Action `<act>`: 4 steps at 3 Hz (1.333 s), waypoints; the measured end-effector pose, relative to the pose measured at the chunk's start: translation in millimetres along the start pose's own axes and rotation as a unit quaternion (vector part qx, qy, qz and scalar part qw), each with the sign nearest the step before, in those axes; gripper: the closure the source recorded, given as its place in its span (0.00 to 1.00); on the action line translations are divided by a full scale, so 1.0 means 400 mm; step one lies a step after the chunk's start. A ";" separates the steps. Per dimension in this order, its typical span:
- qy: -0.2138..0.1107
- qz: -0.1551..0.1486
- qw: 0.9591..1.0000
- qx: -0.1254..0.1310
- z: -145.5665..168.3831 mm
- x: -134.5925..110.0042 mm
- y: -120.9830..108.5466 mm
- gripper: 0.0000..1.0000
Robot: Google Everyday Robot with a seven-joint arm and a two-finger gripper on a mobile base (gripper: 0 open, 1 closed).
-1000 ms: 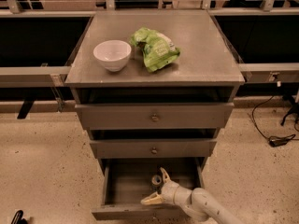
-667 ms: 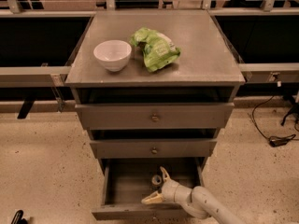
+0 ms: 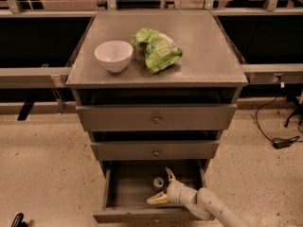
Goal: Pick redbull can from bottom drawer and place on counter
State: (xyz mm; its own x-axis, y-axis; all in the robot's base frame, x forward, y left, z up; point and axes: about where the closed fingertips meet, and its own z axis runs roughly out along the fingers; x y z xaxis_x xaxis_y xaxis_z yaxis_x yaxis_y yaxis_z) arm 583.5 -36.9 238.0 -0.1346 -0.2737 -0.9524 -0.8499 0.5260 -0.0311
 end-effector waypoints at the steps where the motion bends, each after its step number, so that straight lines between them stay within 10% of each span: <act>1: 0.004 0.000 1.000 0.003 0.017 0.021 -0.017 0.00; 4: -0.006 0.002 1.000 0.005 0.040 0.060 -0.044 0.31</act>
Offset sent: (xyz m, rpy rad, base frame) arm 0.0244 -0.0002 -0.0293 -0.0262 0.0122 -0.0127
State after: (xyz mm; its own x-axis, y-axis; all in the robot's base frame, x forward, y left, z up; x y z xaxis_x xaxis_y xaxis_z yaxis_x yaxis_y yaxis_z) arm 603.2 -39.8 210.9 -0.1323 -0.2619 -0.9560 -0.8442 0.5351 -0.0298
